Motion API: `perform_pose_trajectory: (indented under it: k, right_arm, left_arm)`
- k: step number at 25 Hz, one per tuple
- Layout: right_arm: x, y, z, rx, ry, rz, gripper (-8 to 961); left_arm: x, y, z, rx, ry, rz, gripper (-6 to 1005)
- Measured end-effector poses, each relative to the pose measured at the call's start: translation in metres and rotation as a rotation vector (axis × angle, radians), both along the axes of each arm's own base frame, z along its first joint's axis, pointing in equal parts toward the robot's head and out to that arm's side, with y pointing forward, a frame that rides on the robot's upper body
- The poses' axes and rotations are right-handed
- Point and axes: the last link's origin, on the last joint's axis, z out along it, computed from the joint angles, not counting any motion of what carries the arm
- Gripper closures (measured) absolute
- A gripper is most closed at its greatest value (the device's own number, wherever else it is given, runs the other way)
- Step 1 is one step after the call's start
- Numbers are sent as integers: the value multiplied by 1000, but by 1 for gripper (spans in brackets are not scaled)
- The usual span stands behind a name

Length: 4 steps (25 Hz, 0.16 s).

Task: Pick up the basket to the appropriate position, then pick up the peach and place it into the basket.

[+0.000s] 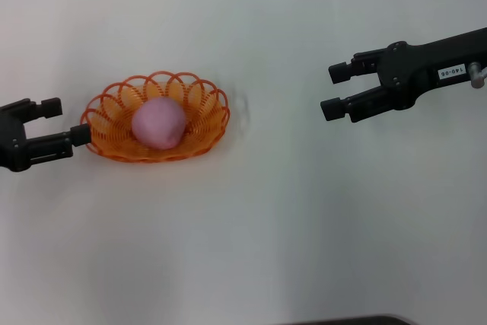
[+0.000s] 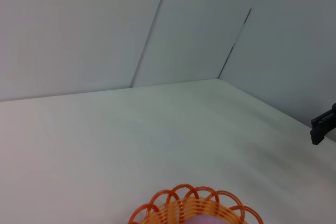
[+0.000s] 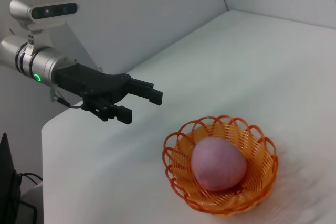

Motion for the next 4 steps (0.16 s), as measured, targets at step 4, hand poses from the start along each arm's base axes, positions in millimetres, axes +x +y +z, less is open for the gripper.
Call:
perform_pose_trajectory:
  k: [4]
  right_arm:
    - [0, 0, 0, 0, 0, 0, 13]
  left_arm:
    - [1, 1, 0, -1, -1, -2, 145]
